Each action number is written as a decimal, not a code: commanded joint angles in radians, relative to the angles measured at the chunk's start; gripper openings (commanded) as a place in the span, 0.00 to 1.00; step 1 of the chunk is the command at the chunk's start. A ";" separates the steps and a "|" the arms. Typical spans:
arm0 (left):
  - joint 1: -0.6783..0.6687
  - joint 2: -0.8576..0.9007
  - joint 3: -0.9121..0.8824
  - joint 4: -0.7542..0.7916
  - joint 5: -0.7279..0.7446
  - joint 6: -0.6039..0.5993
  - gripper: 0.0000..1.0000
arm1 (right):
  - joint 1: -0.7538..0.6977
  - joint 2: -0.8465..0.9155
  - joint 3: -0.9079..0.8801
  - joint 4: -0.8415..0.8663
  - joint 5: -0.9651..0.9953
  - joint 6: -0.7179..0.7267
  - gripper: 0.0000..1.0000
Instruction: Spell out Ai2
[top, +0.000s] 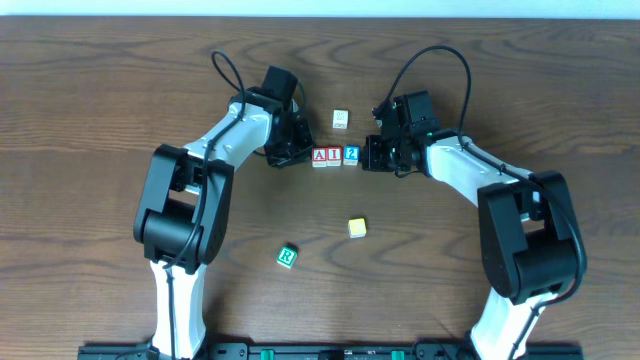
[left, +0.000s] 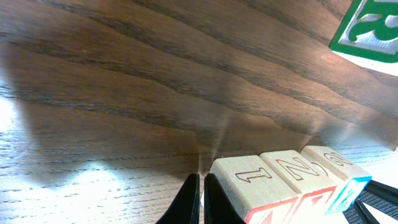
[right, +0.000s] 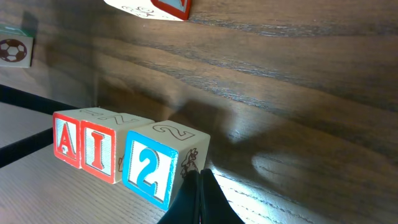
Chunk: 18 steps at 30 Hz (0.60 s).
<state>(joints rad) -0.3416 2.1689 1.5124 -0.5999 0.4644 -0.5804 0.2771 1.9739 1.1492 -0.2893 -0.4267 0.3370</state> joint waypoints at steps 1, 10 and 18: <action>-0.001 0.013 -0.007 0.003 0.000 -0.019 0.06 | 0.011 0.007 -0.004 0.008 -0.008 0.014 0.01; -0.006 0.013 -0.007 0.019 -0.001 -0.026 0.06 | 0.012 0.007 -0.004 0.017 -0.031 -0.010 0.01; -0.006 0.013 -0.007 0.026 -0.001 -0.026 0.06 | 0.012 0.007 -0.004 0.025 -0.034 -0.042 0.01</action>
<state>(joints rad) -0.3435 2.1689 1.5124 -0.5751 0.4644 -0.6029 0.2771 1.9739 1.1488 -0.2676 -0.4427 0.3241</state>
